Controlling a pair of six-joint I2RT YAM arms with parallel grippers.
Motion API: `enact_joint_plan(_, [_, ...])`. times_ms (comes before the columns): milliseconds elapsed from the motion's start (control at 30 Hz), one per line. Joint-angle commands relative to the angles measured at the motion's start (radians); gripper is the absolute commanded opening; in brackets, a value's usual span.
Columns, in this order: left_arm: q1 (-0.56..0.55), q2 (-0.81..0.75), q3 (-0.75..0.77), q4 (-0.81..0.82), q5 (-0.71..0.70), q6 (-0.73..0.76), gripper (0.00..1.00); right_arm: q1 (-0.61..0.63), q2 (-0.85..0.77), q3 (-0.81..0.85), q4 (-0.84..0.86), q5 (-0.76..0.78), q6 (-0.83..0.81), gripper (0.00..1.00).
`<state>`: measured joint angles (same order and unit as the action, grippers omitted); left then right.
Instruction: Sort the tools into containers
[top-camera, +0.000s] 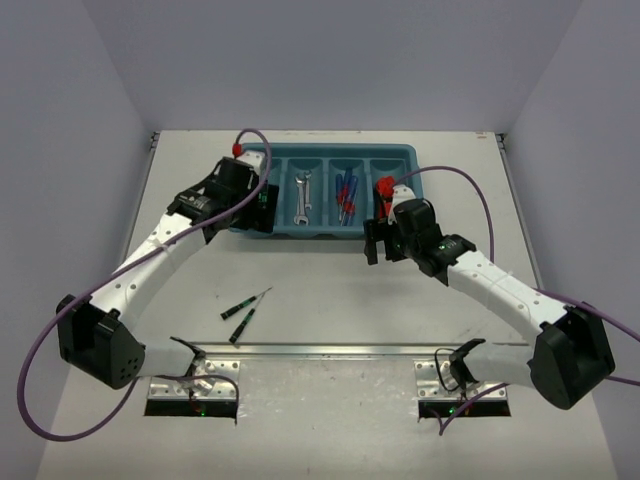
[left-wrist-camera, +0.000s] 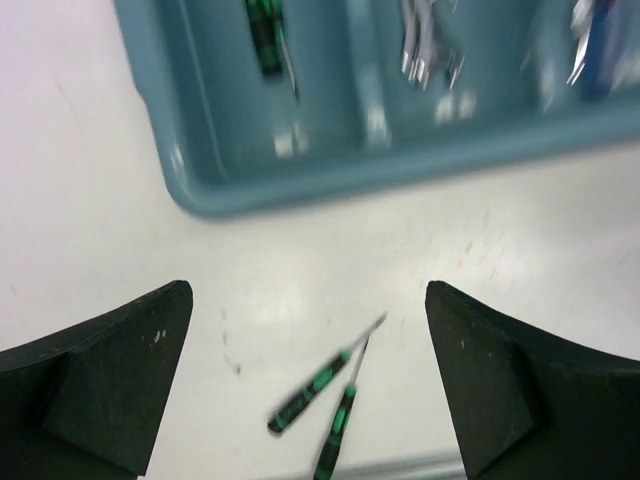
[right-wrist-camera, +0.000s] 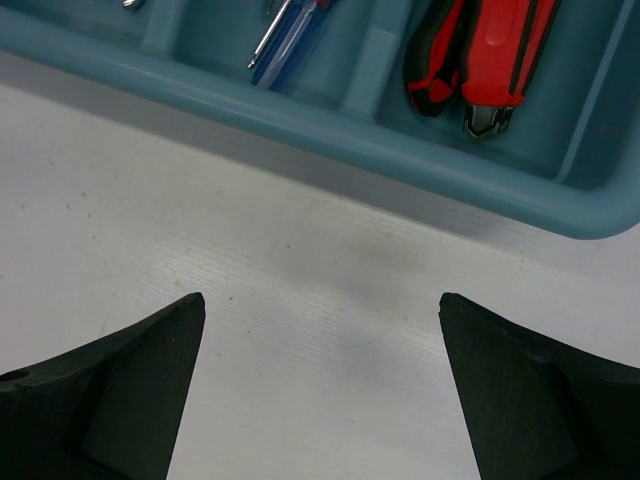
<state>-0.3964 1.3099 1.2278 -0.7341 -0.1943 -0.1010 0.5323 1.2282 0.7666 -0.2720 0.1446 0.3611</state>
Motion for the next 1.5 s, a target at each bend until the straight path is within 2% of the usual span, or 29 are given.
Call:
enact_joint_plan(0, [-0.063,-0.023,-0.100,-0.089,0.062,0.004,1.00,-0.002,-0.011,-0.005,0.043,-0.009,-0.018,0.99])
enact_joint_plan(133, [-0.161,-0.006,-0.157,-0.104,0.059,-0.011,1.00,-0.002,-0.042,-0.019,0.059,-0.081,-0.038,0.99])
enact_joint_plan(267, [-0.183,0.044,-0.123,-0.144,-0.012,-0.027,1.00,-0.003,-0.075,-0.034,0.068,-0.084,-0.052,0.99])
enact_joint_plan(400, [-0.220,0.138,-0.084,-0.174,0.009,0.051,1.00,-0.002,-0.113,-0.052,0.068,-0.060,-0.076,0.99])
enact_joint_plan(533, [-0.249,0.206,-0.028,-0.223,0.046,0.055,1.00,-0.003,-0.122,-0.058,0.072,-0.096,-0.091,0.99])
enact_joint_plan(667, [-0.248,0.231,0.006,-0.255,-0.012,0.044,1.00,-0.005,-0.129,-0.057,0.072,-0.104,-0.090,0.99])
enact_joint_plan(767, [-0.248,0.283,0.089,-0.324,-0.116,0.052,1.00,-0.011,-0.154,-0.067,0.071,-0.094,-0.094,0.99])
enact_joint_plan(867, [-0.239,0.270,0.088,-0.307,-0.189,0.038,1.00,-0.017,-0.171,-0.078,0.079,-0.119,-0.098,0.99])
enact_joint_plan(1000, [-0.132,0.080,-0.032,-0.148,-0.177,0.005,1.00,-0.017,-0.183,-0.095,0.109,-0.224,-0.118,0.99])
enact_joint_plan(1100, [0.030,-0.075,-0.110,-0.063,-0.265,-0.070,1.00,-0.018,-0.195,-0.111,0.141,-0.358,-0.148,0.99])
enact_joint_plan(1200, [0.115,-0.170,-0.139,0.011,-0.347,-0.167,1.00,-0.011,-0.180,-0.104,0.160,-0.513,-0.137,0.99])
enact_joint_plan(1267, [0.163,-0.224,-0.159,0.080,-0.361,-0.223,1.00,0.007,-0.154,-0.093,0.179,-0.551,-0.111,0.99])
enact_joint_plan(1400, [0.296,-0.284,-0.222,0.202,-0.341,-0.313,1.00,0.225,-0.018,0.006,0.152,-0.249,-0.028,0.99])
enact_joint_plan(1467, [0.358,-0.309,-0.238,0.224,-0.297,-0.348,1.00,0.335,0.094,0.084,0.117,-0.068,0.111,0.99])
